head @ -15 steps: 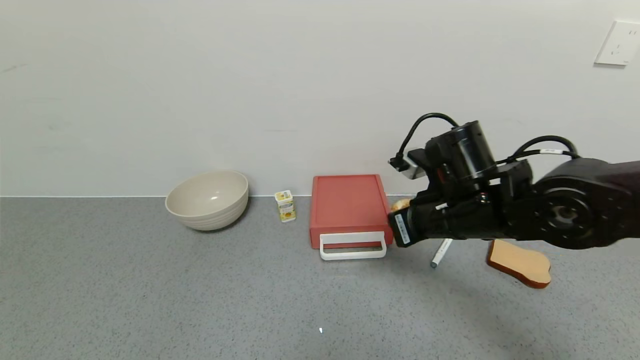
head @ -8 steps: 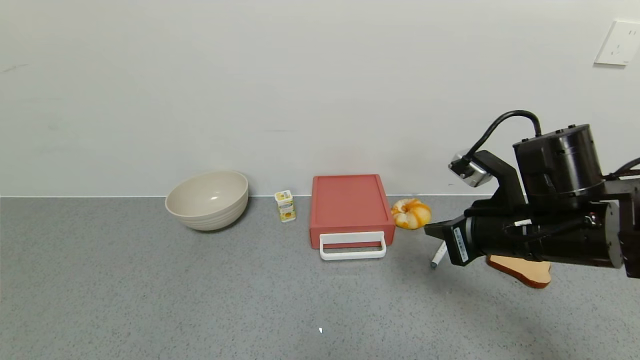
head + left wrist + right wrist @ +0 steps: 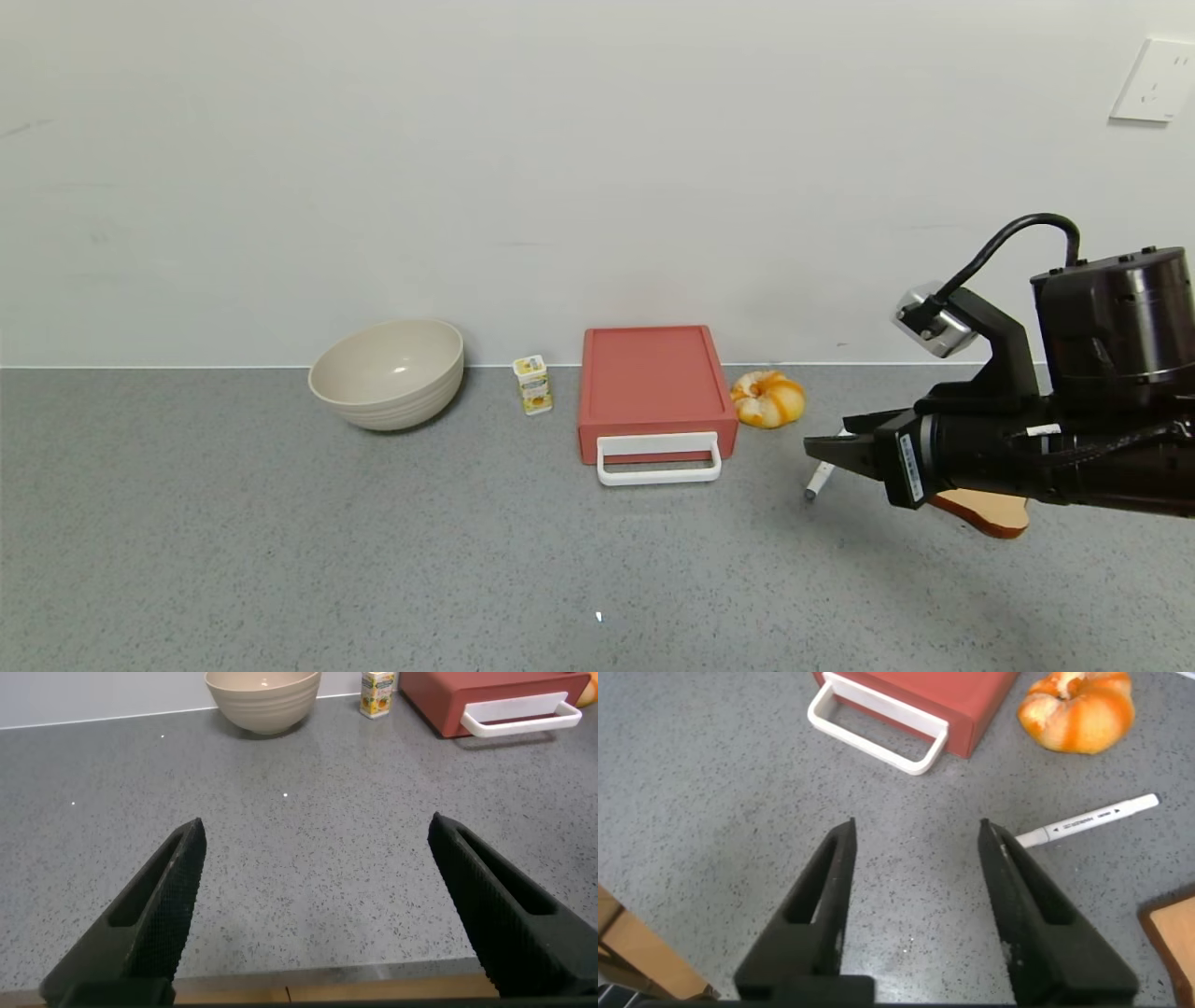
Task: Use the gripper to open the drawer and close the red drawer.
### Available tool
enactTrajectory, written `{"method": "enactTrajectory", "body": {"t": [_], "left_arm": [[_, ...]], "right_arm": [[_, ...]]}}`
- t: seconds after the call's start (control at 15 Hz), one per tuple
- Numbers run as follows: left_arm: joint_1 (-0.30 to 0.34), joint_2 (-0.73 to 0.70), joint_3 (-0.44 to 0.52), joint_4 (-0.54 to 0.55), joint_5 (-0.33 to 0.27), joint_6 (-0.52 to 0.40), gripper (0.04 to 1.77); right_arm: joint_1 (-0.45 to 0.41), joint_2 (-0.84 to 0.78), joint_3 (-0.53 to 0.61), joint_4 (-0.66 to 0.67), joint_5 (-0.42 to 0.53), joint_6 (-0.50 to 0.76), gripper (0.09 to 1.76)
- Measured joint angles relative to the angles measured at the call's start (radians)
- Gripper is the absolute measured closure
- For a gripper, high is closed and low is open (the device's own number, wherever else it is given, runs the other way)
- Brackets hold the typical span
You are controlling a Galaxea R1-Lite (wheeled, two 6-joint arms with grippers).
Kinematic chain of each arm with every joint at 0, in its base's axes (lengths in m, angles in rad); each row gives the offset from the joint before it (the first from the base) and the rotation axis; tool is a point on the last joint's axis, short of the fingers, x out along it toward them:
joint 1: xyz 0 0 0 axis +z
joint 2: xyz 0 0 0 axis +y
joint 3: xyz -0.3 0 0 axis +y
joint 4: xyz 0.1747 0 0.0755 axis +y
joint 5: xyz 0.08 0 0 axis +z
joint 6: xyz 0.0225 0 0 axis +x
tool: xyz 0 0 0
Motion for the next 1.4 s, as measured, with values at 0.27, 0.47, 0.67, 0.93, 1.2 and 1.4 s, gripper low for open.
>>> {"method": "enactTrajectory", "body": {"t": [0.27,0.47,0.67,0.93,1.2,1.4], "left_arm": [[0.000,0.000,0.000,0.000,0.000,0.000,0.09],[0.000,0.000,0.000,0.000,0.000,0.000,0.09],[0.000,0.000,0.000,0.000,0.000,0.000,0.09],[0.000,0.000,0.000,0.001,0.000,0.000,0.09],[0.000,0.000,0.000,0.001,-0.001,0.001,0.09],[0.000,0.000,0.000,0.002,-0.001,0.002,0.09]], "right_arm": [[-0.002,-0.049,0.023,0.001,0.016,0.000,0.54],[-0.002,-0.116,0.061,0.001,0.016,-0.001,0.42],[-0.003,-0.213,0.112,0.004,0.010,-0.001,0.33],[-0.021,-0.387,0.204,0.017,-0.014,0.001,0.25],[-0.066,-0.573,0.285,0.055,-0.097,0.003,0.21],[-0.085,-0.731,0.295,0.215,-0.170,0.001,0.19]]}}
